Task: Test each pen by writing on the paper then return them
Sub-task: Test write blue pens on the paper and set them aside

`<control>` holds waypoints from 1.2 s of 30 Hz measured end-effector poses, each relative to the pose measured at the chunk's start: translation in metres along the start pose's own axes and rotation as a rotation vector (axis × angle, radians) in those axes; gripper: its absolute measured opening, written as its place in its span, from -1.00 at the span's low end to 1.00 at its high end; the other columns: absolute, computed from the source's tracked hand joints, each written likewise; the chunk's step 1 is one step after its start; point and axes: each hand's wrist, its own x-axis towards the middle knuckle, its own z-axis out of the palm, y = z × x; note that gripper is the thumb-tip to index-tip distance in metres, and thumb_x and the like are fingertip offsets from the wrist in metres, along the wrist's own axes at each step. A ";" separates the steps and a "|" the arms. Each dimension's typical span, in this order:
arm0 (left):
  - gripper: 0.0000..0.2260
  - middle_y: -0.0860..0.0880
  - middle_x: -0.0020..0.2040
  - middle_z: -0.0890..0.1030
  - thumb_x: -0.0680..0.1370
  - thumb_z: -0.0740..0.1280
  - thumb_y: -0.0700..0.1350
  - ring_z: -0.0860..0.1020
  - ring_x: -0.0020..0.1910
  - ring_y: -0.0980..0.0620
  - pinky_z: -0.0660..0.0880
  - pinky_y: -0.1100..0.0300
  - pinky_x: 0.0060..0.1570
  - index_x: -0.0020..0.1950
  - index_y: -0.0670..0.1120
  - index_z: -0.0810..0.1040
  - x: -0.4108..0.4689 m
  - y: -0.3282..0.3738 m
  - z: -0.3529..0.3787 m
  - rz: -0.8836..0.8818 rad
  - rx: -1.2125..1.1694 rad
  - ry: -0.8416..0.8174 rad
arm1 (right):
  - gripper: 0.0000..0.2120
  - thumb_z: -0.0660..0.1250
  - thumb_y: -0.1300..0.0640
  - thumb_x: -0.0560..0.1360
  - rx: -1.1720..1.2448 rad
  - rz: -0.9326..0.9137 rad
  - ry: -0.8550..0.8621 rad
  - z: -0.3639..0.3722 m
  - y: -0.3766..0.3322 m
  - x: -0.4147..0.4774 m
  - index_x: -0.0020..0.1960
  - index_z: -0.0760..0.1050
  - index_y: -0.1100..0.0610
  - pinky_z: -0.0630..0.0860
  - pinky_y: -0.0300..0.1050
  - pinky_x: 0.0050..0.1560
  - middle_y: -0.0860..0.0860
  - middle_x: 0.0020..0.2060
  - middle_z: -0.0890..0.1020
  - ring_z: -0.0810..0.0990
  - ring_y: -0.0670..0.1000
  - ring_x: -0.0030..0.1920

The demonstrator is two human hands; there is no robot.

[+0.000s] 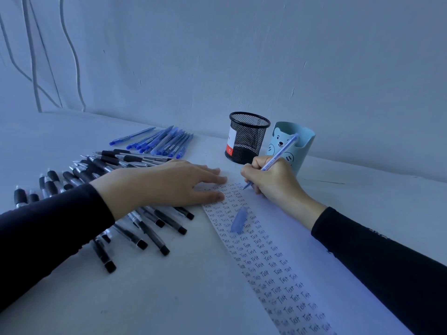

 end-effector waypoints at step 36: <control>-0.46 0.27 0.54 0.11 0.55 0.07 0.35 0.08 0.51 0.25 -0.07 0.17 0.47 0.52 0.26 0.20 -0.005 0.003 -0.002 0.001 -0.023 0.012 | -0.89 0.42 0.20 0.52 0.119 -0.140 -0.215 -0.032 -0.016 0.000 0.04 0.57 0.15 0.53 -0.28 -0.20 -0.03 -0.22 0.68 0.63 -0.09 -0.24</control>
